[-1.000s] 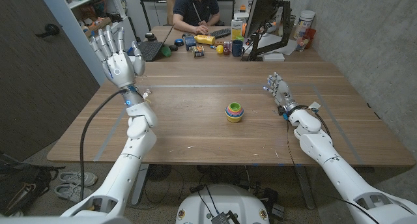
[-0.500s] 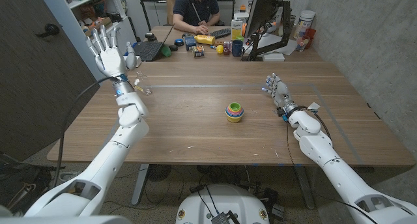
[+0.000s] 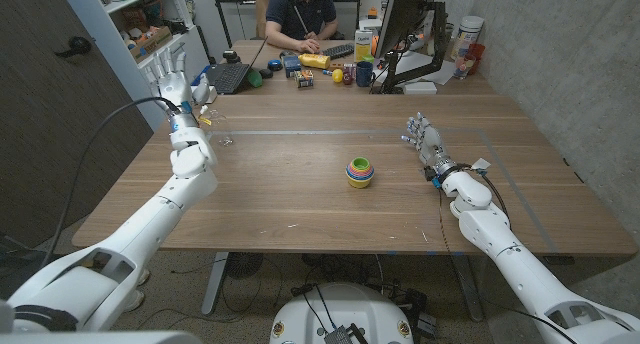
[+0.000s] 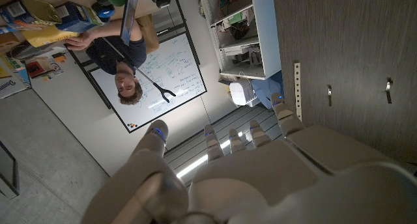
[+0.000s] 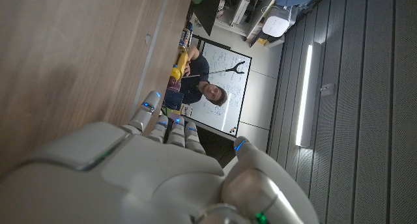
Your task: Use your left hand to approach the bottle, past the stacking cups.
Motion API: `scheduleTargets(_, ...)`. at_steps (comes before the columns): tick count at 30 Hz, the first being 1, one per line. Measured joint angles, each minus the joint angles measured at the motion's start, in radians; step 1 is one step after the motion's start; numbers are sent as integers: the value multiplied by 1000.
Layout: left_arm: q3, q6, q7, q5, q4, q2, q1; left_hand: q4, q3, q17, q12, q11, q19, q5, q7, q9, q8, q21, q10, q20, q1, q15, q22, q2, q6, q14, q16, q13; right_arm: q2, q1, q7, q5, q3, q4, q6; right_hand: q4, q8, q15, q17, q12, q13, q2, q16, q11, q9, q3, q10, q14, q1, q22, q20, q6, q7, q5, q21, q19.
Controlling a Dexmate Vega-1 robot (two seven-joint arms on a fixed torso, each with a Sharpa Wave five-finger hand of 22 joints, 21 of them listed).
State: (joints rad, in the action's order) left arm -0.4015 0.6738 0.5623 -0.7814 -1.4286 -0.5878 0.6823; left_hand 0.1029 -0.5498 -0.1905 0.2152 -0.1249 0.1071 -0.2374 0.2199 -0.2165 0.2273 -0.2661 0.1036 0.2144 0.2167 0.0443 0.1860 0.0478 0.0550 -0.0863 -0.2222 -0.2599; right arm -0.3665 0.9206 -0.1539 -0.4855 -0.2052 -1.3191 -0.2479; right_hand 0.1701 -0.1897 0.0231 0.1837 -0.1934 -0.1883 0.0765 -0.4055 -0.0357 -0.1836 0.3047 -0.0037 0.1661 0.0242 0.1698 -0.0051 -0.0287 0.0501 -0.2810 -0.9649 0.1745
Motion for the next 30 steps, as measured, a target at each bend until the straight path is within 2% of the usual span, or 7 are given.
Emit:
scheduleTargets(4, -33, 0, 0, 0, 15, -26, -27, 31, 12, 0, 11, 18, 67, -15, 0, -5, 0, -4, -50, 0, 29, 1, -5, 29, 0, 44, -12, 5, 0, 0, -1, 1, 0, 0, -6, 3, 0, 0, 0, 0, 0, 3, 0, -5, 0, -3, 6, 0, -3, 0, 0, 4, 3, 0, 2, 0)
scheduleTargets(5, -47, 0, -88, 33, 22, -37, -39, 37, 12, 2, 11, 21, 76, -20, 0, -5, 0, -7, -53, -1, 33, 3, -5, 33, 0, 49, -12, 7, 0, 0, -2, 1, -1, 0, -9, 4, 0, 0, 0, 0, 0, 1, 0, -5, 0, -4, 6, 0, -4, 0, 0, 5, 5, 0, 4, 0)
scheduleTargets(7, -61, 0, -88, 33, 28, -46, -51, 39, 12, 5, 11, 25, 90, -23, 0, -5, 6, -8, -57, 2, 38, 8, -5, 38, 0, 53, -12, 9, 0, 0, -4, 2, -1, 0, -12, 4, 0, 0, 0, 0, 0, -1, 0, -5, 0, -4, 6, 0, -7, 0, 0, 6, 6, 0, 4, 0)
scheduleTargets(8, -68, -3, -134, 47, 31, -50, -56, 41, 14, 5, 11, 25, 95, -23, 0, -5, 6, -8, -57, 0, 39, 10, -5, 39, 0, 55, -12, 9, 0, 0, -4, 2, -1, 0, -12, 4, 0, 4, 0, 0, 0, -1, 0, -5, 0, -4, 6, 4, -7, 0, 0, 6, 5, 0, 4, 0)
scheduleTargets(11, -91, -14, -178, 60, 45, -66, -77, 44, 16, 5, 11, 25, 100, -24, 0, -5, 6, -8, -57, 2, 42, 11, -5, 42, 0, 57, -12, 12, 1, -2, -9, 2, -2, 10, -21, 4, 0, 6, 0, 0, 0, -1, 0, -5, 0, -4, 6, 6, -7, 0, 4, 6, 5, 0, 4, -4)
scheduleTargets(20, -144, -69, -248, 92, 113, -80, -129, 60, 16, 6, 19, 17, 157, -44, 0, -4, 10, -8, -104, 0, 79, 3, -9, 62, 1, 79, -12, 22, 4, -8, -17, 2, -2, 23, -41, 4, 0, 5, 0, 0, 0, -1, 0, -4, 0, -12, 15, 6, -7, 0, 4, 9, 2, 0, 11, -4)
scheduleTargets(30, -212, -116, -300, 107, 202, -68, -189, 70, 6, 9, 34, 13, 297, -73, 0, -9, 35, -8, -210, -2, 202, -15, -9, 77, 60, 166, -26, 37, 5, -11, -18, 3, -2, 28, -52, 2, 0, 8, 0, 0, 0, -1, 0, -6, 0, -18, 17, 3, -7, 0, 7, 15, 7, 0, 11, 0)
